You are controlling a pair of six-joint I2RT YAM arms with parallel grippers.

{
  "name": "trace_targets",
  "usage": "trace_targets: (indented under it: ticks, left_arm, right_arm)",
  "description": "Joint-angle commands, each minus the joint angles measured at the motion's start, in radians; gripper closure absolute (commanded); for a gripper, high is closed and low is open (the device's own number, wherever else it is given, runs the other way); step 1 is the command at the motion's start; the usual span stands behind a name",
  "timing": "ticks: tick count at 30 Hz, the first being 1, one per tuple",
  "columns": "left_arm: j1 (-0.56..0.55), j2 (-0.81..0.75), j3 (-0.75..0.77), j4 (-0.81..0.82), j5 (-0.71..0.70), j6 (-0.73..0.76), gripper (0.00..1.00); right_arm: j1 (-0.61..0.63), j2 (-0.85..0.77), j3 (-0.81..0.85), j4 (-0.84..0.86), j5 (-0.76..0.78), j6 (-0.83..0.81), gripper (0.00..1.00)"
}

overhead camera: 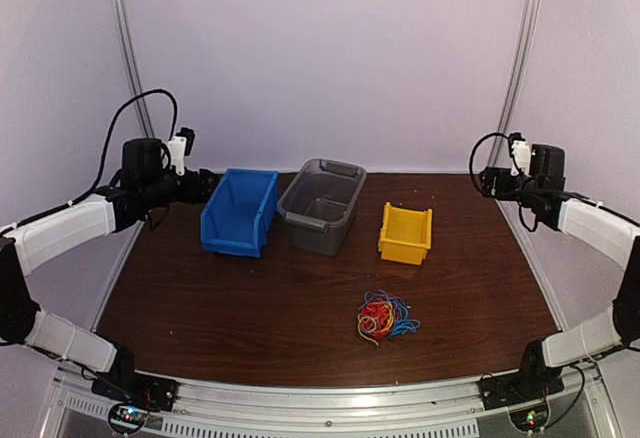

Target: Untangle the cables

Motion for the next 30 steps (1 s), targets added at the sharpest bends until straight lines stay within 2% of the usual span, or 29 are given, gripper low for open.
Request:
trace_targets:
  ticks: [1, 3, 5, 7, 9, 14, 16, 18, 22, 24, 30]
  left_arm:
    - [-0.082, -0.033, 0.016, 0.076, 0.22, 0.107, 0.24]
    - [-0.154, -0.035, 0.024, 0.062, 0.255, 0.147, 0.3]
    - [-0.239, -0.011, 0.065, 0.001, 0.207, 0.172, 0.33]
    - [-0.324, 0.04, 0.165, -0.128, 0.168, 0.173, 0.36]
    - [-0.392, 0.074, 0.225, -0.187, 0.164, 0.136, 0.37]
    - [-0.567, 0.085, 0.2, -0.106, 0.146, 0.056, 0.34]
    - [-0.645, 0.115, 0.202, -0.111, 0.092, 0.071, 0.34]
    - [-0.702, 0.165, 0.22, -0.143, 0.095, 0.077, 0.33]
    - [-0.779, 0.256, 0.227, -0.177, 0.144, 0.074, 0.31]
    - [-0.806, 0.283, 0.195, -0.165, 0.168, 0.063, 0.31]
    - [-0.825, 0.323, 0.056, 0.06, 0.286, -0.051, 0.26]
  right_arm:
    - [-0.005, -0.07, -0.046, 0.043, -0.161, -0.144, 0.0]
    - [-0.005, -0.094, -0.066, 0.054, -0.227, -0.218, 0.0]
    - [-0.005, -0.108, -0.05, 0.027, -0.262, -0.244, 0.0]
    - [-0.005, -0.108, -0.001, -0.069, -0.317, -0.295, 0.0]
    - [-0.004, -0.105, 0.053, -0.145, -0.349, -0.33, 0.0]
    - [-0.001, -0.085, 0.213, -0.4, -0.512, -0.404, 0.0]
    - [0.005, -0.09, 0.229, -0.461, -0.559, -0.42, 0.0]
    - [0.024, -0.105, 0.212, -0.477, -0.545, -0.432, 0.01]
    - [0.113, -0.108, 0.187, -0.553, -0.491, -0.537, 0.07]
    - [0.161, -0.101, 0.165, -0.586, -0.472, -0.588, 0.13]
    - [0.312, -0.054, 0.066, -0.654, -0.467, -0.708, 0.2]
